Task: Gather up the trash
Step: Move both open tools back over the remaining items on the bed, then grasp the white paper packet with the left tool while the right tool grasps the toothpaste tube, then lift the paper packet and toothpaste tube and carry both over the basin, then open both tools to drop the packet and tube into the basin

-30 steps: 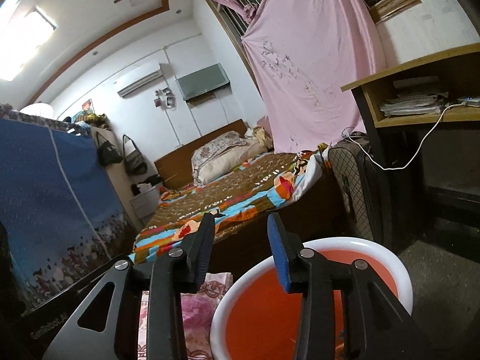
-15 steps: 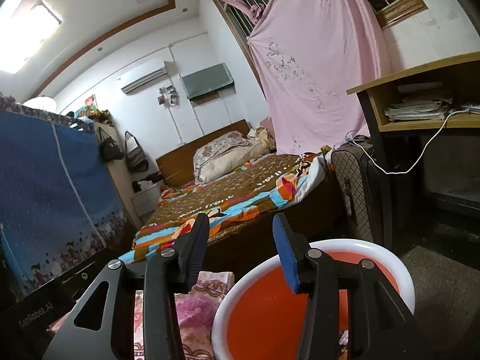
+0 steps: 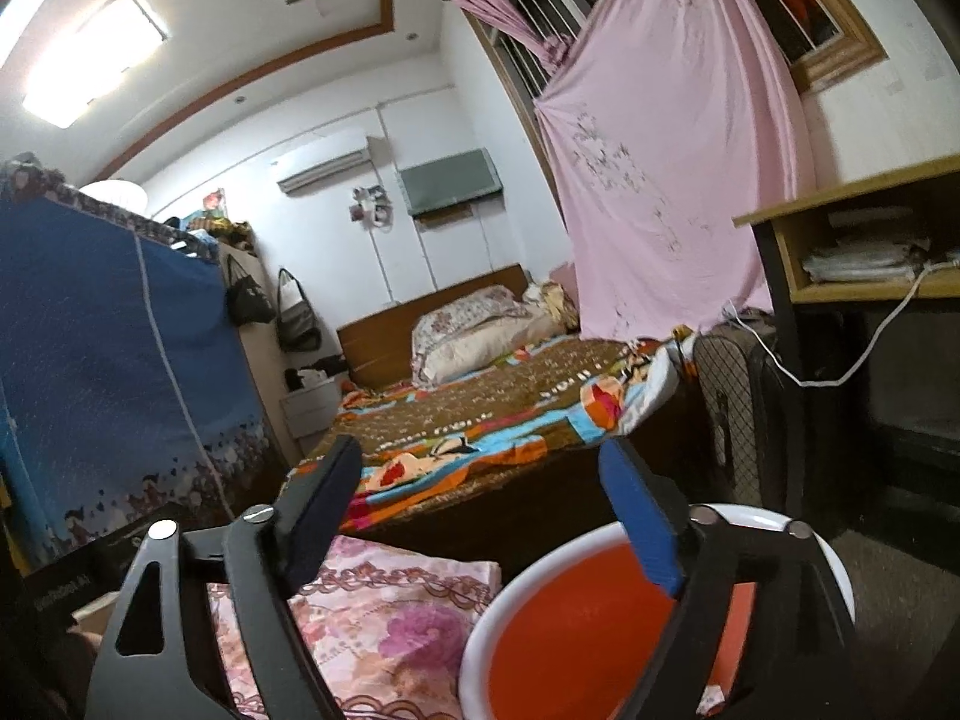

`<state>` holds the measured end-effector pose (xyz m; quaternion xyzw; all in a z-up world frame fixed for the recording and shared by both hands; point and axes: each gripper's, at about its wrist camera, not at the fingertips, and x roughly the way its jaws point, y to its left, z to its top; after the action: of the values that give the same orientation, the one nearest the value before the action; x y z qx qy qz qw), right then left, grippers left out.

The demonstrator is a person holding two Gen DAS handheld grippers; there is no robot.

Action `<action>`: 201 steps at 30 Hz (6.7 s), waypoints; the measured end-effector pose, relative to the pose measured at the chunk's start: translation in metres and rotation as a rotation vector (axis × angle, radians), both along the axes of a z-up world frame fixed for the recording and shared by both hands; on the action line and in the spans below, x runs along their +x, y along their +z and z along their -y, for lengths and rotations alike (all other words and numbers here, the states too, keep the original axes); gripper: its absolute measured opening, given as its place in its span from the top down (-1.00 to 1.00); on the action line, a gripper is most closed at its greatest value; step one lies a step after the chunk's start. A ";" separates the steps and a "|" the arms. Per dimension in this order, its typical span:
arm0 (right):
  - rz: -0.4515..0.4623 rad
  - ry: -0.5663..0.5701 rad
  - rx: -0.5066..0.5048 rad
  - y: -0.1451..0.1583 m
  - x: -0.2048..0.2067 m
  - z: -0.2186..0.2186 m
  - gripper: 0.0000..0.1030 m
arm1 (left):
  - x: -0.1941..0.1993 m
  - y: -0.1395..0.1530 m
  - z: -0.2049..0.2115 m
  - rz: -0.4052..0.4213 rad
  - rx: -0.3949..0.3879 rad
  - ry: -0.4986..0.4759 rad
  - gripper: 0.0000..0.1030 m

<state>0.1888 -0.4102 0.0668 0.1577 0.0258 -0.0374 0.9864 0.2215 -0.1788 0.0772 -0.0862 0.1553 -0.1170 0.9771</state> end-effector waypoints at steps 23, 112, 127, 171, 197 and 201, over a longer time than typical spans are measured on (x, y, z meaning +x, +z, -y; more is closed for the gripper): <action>0.097 0.260 -0.219 0.008 -0.003 -0.111 -1.00 | -0.056 -0.005 -0.124 0.127 0.065 0.225 -0.78; -0.708 0.655 -0.227 -0.068 0.122 -0.148 0.24 | 0.114 -0.094 -0.109 -0.593 0.202 0.066 -0.03; -0.681 0.614 -0.316 -0.067 0.112 -0.156 0.62 | 0.078 -0.086 -0.114 -0.537 0.132 0.044 0.19; 0.058 0.304 -0.142 0.001 0.005 -0.079 0.60 | -0.038 0.000 -0.040 0.179 0.200 -0.027 0.18; -0.002 -0.006 0.050 -0.002 -0.007 0.028 0.60 | -0.014 -0.004 0.078 0.087 0.182 -0.370 0.16; -0.035 -0.032 0.090 -0.008 -0.006 0.041 0.59 | -0.005 -0.011 0.095 0.019 0.179 -0.407 0.12</action>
<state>0.1833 -0.4514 0.0586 0.2016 0.0421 -0.0545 0.9771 0.2167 -0.2733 0.0666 0.0349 0.1698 -0.2982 0.9386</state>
